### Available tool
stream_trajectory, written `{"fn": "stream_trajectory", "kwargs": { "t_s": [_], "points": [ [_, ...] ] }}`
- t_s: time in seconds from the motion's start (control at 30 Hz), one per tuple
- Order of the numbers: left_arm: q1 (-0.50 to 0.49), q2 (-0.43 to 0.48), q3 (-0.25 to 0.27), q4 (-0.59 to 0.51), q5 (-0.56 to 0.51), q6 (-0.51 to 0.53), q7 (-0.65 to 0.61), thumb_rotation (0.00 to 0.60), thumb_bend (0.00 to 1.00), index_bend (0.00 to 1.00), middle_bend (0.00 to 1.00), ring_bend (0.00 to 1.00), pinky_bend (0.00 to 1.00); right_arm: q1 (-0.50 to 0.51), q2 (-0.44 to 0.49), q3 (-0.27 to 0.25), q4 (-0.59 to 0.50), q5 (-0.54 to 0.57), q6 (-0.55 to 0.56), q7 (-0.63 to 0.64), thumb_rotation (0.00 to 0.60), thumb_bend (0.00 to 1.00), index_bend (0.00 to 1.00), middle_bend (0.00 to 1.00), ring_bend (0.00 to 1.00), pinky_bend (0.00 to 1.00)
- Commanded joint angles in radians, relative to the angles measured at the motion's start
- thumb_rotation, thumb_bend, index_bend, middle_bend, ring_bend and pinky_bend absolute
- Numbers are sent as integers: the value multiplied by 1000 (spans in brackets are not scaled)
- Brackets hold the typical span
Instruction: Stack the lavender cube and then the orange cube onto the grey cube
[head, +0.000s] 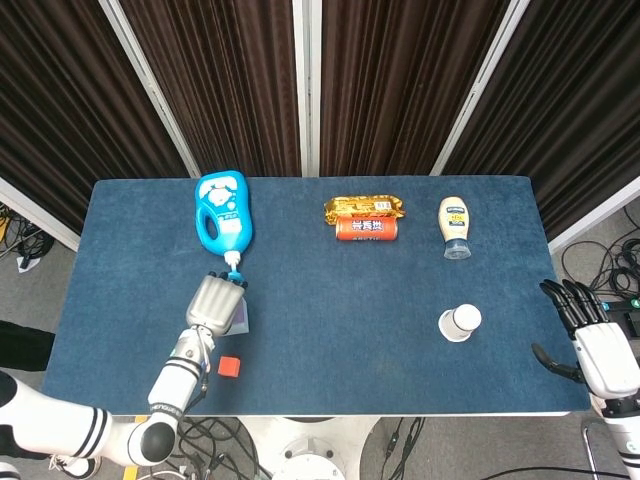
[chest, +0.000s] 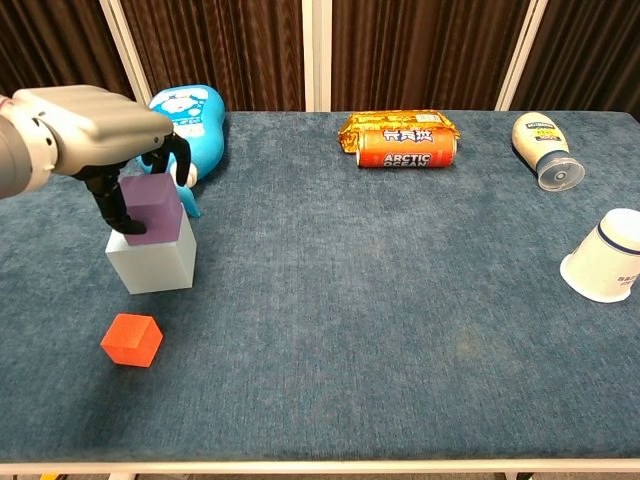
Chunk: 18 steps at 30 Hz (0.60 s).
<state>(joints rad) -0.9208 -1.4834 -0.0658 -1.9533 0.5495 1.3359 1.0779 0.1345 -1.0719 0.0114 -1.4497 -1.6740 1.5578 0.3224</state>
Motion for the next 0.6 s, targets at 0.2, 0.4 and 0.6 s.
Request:
{"fn": "stream_trajectory", "kwargs": {
  "t_s": [0.2,0.4,0.6],
  "points": [
    [8,16,5,-3,8,-26,-33,600,262,339,461,297,336,0,1,-1,0,0,-1,0,600,202,31,81,0,0],
    [10,40,3,-20,4,-47,-56,600,194,254,336,234,287,1,2,-1,-2,2,-6,1,600,202,31,80,0,0],
    [15,80,-4,-69,10,-11,-58,600,166,214,286,203,265,1,4,-1,-2,2,-5,3,600,201,32,80,0,0]
  ]
}}
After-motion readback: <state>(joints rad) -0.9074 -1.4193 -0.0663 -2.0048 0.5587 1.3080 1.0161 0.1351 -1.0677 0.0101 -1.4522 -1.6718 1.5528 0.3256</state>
